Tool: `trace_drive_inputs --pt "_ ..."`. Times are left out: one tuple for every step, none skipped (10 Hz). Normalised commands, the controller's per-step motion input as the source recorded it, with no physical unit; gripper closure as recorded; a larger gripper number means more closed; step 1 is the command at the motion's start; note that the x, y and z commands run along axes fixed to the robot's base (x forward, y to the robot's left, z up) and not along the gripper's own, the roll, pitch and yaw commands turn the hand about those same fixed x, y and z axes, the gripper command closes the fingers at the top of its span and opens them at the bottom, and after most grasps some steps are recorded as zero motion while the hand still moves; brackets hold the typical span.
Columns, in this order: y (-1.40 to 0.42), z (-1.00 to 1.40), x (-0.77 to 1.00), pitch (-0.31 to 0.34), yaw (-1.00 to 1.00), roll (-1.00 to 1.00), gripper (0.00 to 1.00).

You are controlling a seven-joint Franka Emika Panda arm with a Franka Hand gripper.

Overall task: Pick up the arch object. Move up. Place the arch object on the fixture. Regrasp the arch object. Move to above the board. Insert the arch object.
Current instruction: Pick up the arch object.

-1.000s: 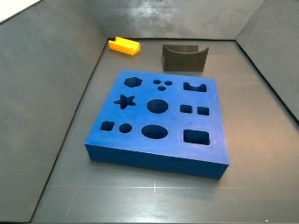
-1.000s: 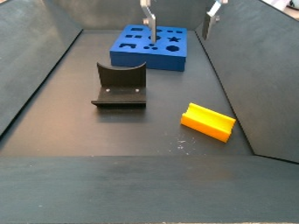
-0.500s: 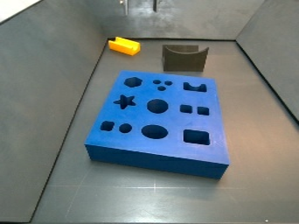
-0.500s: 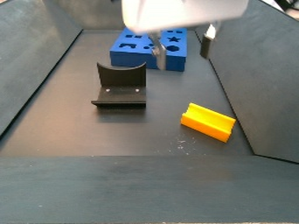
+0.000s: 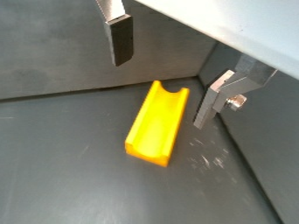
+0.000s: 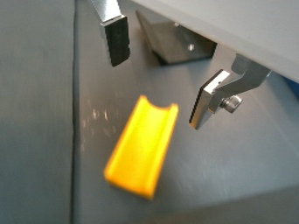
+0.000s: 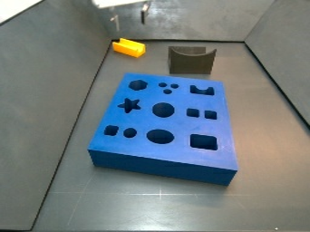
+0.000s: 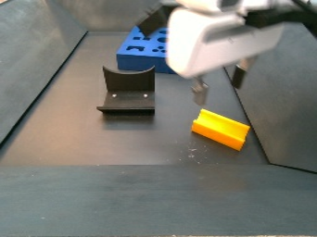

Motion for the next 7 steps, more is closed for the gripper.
trace_drive_inputs --pt "0.11 -0.64 -0.21 -0.219 0.46 -0.03 0.0" --pt "0.22 -0.55 0.0 -0.103 0.52 -0.12 0.0" --pt "0.29 -0.55 0.03 -0.043 0.47 -0.17 0.0" --pt "0.37 -0.59 0.0 0.0 0.32 -0.17 0.0" --pt "0.47 -0.59 0.17 0.124 0.26 -0.19 0.0" --pt "0.36 -0.73 0.04 0.071 0.22 -0.16 0.0" --pt "0.27 -0.82 0.0 0.044 0.21 -0.13 0.0"
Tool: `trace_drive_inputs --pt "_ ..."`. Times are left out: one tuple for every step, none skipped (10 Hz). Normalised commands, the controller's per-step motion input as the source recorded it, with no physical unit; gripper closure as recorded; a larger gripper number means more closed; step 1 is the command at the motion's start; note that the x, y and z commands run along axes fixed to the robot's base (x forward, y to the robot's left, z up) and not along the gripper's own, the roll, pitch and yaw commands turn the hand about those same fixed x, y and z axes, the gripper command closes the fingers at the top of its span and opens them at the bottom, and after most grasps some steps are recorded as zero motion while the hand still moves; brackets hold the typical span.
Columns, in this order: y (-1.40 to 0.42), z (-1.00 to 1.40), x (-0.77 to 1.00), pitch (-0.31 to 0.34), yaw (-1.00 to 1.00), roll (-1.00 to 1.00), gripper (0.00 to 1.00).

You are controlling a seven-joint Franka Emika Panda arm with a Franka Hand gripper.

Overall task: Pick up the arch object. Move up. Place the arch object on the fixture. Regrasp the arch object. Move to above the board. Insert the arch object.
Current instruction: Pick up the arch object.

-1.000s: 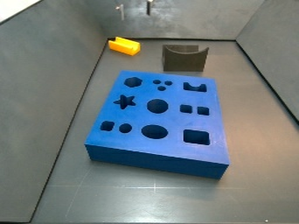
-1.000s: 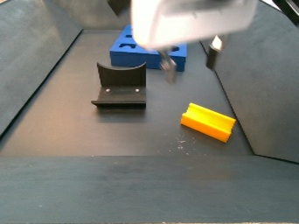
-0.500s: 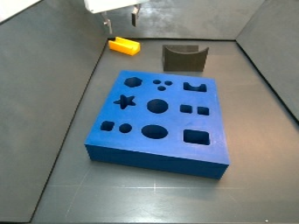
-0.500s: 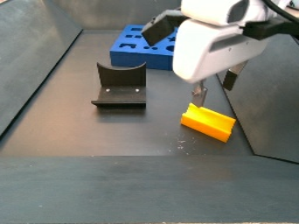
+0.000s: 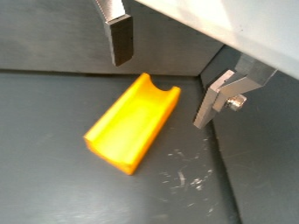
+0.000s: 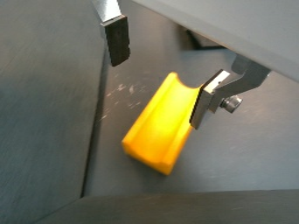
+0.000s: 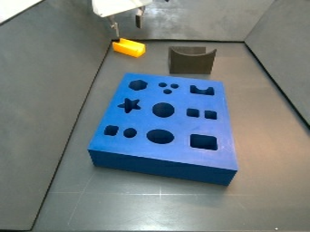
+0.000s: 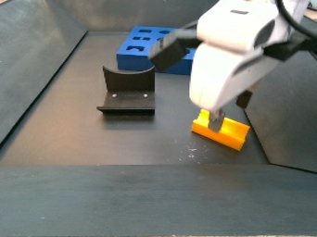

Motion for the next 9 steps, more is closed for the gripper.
trace_drive_inputs --pt "0.08 -0.93 -0.04 0.03 0.16 -0.07 0.0" --pt "0.02 -0.97 -0.1 0.011 0.13 -0.07 0.0" --pt "0.0 -1.0 -0.06 0.0 0.13 -0.05 0.0" --pt "0.0 -1.0 -0.02 0.0 0.14 -0.04 0.0" --pt "0.0 -1.0 -0.01 0.0 0.16 -0.02 0.0" --pt "0.0 -1.0 0.0 0.0 0.17 -0.01 0.0" --pt "0.0 -1.0 -0.06 0.0 0.13 0.0 0.0" --pt "0.0 -1.0 -0.06 0.0 0.12 0.0 0.0" --pt "-0.01 -1.0 -0.02 -0.001 0.12 0.0 0.0"
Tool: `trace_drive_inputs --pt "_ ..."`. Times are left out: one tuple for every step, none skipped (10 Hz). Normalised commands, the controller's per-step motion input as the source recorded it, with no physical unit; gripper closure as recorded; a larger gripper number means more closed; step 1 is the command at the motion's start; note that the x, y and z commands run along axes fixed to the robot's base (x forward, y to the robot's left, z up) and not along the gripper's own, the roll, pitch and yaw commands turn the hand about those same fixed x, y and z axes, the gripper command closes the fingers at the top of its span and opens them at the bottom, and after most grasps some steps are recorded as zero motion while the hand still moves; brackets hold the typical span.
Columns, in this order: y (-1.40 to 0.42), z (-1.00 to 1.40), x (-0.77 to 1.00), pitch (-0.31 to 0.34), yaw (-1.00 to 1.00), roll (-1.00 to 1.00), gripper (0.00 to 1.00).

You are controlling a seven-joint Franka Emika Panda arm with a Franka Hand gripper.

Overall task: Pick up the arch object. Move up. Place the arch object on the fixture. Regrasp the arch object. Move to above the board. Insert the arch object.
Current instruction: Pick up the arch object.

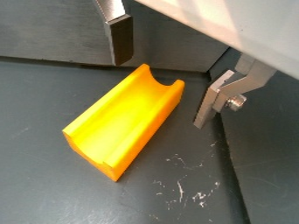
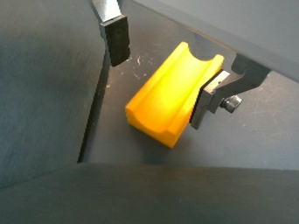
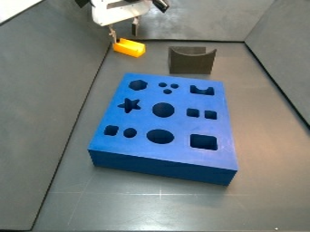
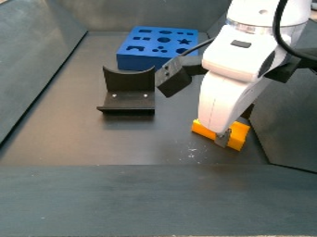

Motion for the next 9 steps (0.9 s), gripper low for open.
trace_drive_inputs --pt "-0.02 -1.0 -0.01 -0.003 0.09 0.01 0.0" --pt "-0.06 -1.0 0.0 -0.003 0.06 0.01 0.0" --pt "-0.07 -1.0 0.0 -0.006 0.03 0.0 0.0" --pt "-0.06 -1.0 0.1 -0.011 0.02 0.0 0.0" --pt "-0.04 -1.0 0.22 -0.011 0.02 0.0 0.0" --pt "-0.02 -1.0 0.25 -0.014 0.02 0.0 0.0" --pt "-0.01 -1.0 0.26 -0.011 0.03 0.0 0.0" --pt "-0.01 -1.0 0.25 -0.011 0.03 0.0 0.0" --pt "0.0 -1.0 0.25 -0.007 0.03 0.0 0.0"
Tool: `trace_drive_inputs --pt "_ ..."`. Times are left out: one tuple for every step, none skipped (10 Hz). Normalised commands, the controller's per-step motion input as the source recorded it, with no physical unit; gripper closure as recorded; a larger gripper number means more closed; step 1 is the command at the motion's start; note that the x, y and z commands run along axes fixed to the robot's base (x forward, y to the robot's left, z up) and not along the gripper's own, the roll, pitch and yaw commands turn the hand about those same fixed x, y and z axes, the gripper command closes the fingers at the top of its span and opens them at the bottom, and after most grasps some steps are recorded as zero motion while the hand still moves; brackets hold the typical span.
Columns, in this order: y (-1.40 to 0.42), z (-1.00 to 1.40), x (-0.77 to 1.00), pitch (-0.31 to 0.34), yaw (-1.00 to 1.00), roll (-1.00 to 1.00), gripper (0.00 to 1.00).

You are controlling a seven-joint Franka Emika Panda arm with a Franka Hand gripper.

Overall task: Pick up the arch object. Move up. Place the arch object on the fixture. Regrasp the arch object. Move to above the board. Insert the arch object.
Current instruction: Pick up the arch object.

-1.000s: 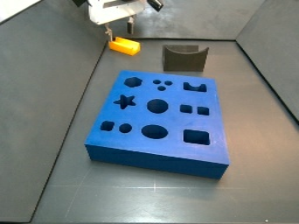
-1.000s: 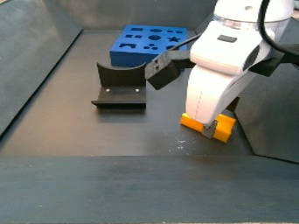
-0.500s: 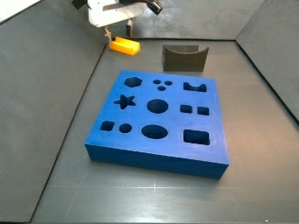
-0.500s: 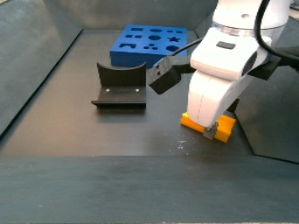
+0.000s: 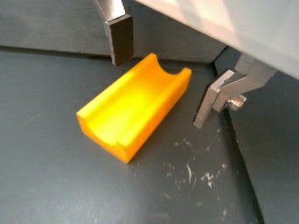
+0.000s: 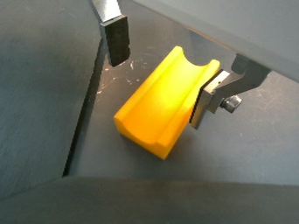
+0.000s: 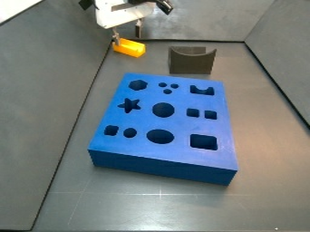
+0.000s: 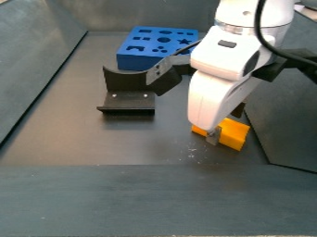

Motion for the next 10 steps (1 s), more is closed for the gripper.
trace_drive_inputs --pt "0.0 -1.0 0.25 -0.009 0.05 0.0 0.0" --pt "0.0 -1.0 0.26 -0.009 0.06 0.0 0.0" --pt "0.0 -1.0 0.26 -0.013 0.08 0.0 0.0" --pt "0.0 -1.0 0.27 -0.011 0.09 0.0 0.0" --pt "0.0 -1.0 0.27 -0.011 0.1 0.0 0.0" --pt "0.0 -1.0 0.14 -0.049 0.12 0.0 0.0" --pt "0.0 -0.89 0.0 0.0 0.06 0.06 0.0" --pt "0.0 -0.86 0.0 0.0 0.04 0.04 0.0" --pt "0.0 -0.89 0.0 -0.01 0.03 0.0 0.0" --pt "0.0 -0.82 0.0 0.0 0.04 0.0 0.0"
